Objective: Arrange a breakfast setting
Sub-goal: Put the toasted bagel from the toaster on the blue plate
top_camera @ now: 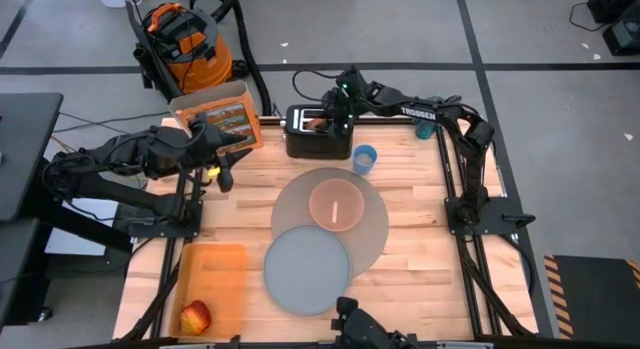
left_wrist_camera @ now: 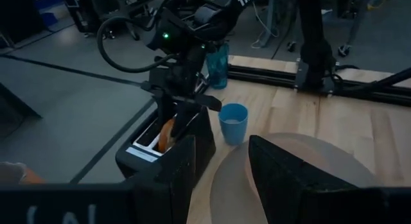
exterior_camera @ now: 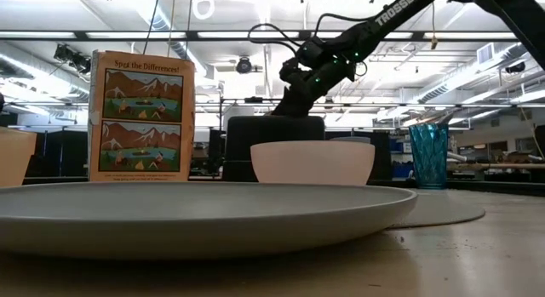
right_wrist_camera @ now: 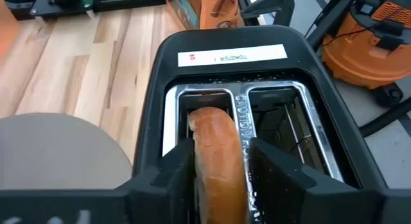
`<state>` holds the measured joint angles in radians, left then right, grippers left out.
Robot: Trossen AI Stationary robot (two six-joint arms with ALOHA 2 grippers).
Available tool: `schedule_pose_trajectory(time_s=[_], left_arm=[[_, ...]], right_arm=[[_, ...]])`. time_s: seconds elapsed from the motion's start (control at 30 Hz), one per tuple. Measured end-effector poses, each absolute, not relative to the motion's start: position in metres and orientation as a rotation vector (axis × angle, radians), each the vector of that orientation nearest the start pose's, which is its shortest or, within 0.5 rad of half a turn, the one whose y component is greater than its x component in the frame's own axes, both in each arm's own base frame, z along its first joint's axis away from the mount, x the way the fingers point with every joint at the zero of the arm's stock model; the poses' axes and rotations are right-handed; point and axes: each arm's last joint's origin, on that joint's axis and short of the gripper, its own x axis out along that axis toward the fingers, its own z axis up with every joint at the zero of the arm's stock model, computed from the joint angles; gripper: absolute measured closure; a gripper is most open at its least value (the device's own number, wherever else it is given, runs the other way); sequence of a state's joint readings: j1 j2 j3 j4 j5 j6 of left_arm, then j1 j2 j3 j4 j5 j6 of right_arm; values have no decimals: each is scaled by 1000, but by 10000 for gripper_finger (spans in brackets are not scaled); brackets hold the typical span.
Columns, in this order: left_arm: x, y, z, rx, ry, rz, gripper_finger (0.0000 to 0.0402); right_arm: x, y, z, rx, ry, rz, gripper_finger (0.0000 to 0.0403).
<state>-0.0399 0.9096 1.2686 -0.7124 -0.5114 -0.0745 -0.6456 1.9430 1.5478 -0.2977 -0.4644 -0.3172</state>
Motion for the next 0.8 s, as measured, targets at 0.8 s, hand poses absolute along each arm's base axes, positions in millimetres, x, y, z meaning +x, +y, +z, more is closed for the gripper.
schedule_pose_trajectory(time_s=[0.8], left_arm=[[145, 33, 411, -34, 434, 683, 249]], right_arm=[[331, -175, 371, -127, 371, -156, 360]])
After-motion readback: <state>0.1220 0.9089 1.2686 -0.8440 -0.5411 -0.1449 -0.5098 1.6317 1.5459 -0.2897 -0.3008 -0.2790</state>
